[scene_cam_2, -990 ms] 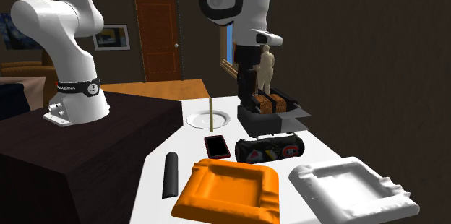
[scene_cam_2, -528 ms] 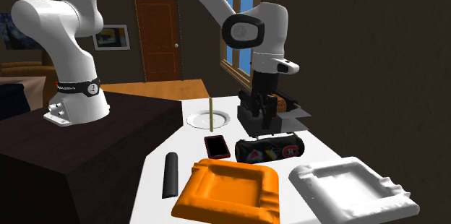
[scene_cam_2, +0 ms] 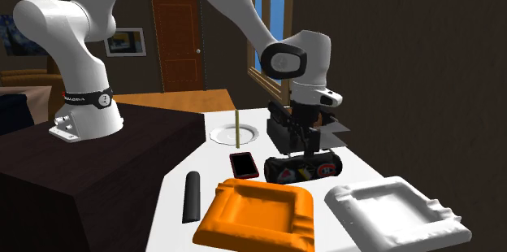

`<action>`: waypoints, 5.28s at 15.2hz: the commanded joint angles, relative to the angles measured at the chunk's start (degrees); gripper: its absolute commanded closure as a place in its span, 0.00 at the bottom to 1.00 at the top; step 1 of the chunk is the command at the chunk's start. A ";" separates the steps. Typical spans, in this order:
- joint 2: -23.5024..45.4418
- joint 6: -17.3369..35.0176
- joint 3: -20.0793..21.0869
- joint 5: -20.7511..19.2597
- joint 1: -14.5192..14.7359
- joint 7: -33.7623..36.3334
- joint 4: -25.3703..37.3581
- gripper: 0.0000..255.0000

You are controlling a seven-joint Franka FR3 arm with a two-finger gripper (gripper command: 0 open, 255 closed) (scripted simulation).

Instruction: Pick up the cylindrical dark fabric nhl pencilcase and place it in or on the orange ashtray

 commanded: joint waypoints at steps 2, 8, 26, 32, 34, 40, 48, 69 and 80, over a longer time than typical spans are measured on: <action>1.85 1.45 -0.22 -0.21 0.07 0.12 0.44 0.00; 2.20 1.69 -0.30 -0.21 0.11 0.11 0.56 0.00; -1.67 -0.65 0.09 0.17 -0.16 -0.25 -0.97 1.00; -5.31 -3.25 0.48 0.58 -0.42 -0.65 -2.01 1.00; -6.48 -4.16 0.60 0.72 -0.50 -0.79 -2.28 1.00; -9.81 -7.06 0.97 1.19 -0.73 -1.23 -2.68 1.00; -15.99 -6.03 0.45 1.73 -4.45 -5.40 -9.54 1.00; -20.51 4.03 -3.23 2.07 -15.15 -18.62 -22.94 1.00; -14.69 8.92 -3.75 1.33 -14.83 -17.75 -22.02 1.00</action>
